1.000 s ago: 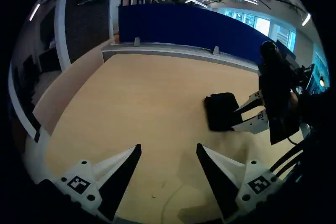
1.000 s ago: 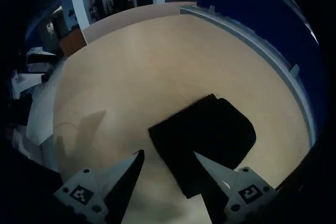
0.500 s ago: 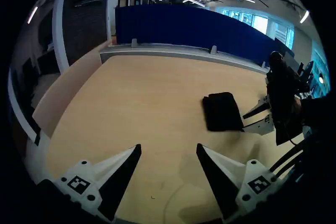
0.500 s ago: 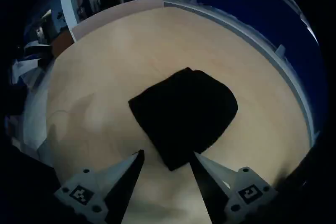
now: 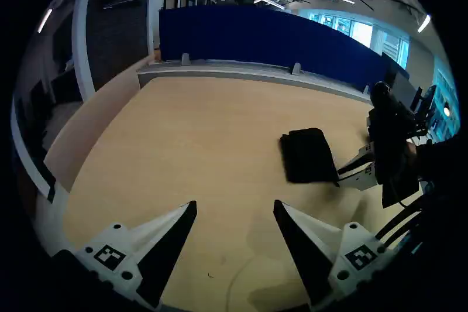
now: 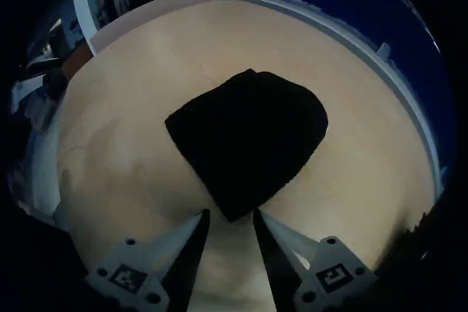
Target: Fold towel
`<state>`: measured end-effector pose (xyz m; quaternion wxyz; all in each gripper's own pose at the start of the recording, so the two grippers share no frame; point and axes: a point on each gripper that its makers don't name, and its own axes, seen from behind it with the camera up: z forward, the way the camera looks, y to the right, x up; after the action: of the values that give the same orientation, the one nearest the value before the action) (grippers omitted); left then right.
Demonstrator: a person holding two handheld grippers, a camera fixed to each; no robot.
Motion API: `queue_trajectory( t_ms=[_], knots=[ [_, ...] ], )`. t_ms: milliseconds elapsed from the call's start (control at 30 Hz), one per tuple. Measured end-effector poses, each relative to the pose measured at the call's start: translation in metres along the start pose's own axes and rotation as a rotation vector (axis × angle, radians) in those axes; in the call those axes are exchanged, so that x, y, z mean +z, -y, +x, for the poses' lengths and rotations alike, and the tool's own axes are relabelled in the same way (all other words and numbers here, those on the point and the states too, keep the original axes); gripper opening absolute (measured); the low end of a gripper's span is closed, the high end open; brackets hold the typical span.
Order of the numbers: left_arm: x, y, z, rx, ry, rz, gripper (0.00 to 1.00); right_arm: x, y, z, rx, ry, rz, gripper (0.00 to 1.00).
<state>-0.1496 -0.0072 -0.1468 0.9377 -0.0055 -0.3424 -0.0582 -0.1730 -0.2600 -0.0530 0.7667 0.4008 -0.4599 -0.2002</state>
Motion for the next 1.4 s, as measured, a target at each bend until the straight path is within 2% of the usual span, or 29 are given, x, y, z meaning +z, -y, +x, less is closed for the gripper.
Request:
queue_trajectory(
  t_ms=[200,333,367,467,700,900,1200,1400],
  knots=[
    [0.0,0.0,0.001,-0.003,-0.002,0.0,0.98,0.006,-0.005,-0.002,0.024,0.004,-0.016,0.32],
    [0.003,0.0,0.0,0.003,0.001,0.0,0.98,0.007,-0.009,0.0,0.036,-0.001,-0.023,0.12],
    [0.003,-0.001,0.0,0.005,0.002,0.0,0.98,0.006,-0.009,0.0,0.037,-0.002,-0.024,0.1],
    [0.004,-0.001,-0.001,0.007,0.003,-0.002,0.98,0.004,-0.009,0.001,0.034,-0.01,-0.023,0.07],
    [0.003,-0.002,0.002,0.006,0.0,-0.006,0.98,-0.008,-0.009,0.015,0.022,-0.045,-0.034,0.06],
    [0.002,-0.002,0.012,0.013,-0.014,-0.012,0.98,-0.039,-0.015,0.051,-0.005,-0.126,-0.061,0.06],
    [-0.002,-0.01,0.03,0.029,-0.042,-0.034,0.98,-0.095,-0.029,0.113,-0.023,-0.247,-0.093,0.06],
    [-0.005,-0.016,0.039,0.038,-0.059,-0.045,0.98,-0.134,-0.041,0.136,-0.02,-0.305,-0.108,0.06]
  ],
)
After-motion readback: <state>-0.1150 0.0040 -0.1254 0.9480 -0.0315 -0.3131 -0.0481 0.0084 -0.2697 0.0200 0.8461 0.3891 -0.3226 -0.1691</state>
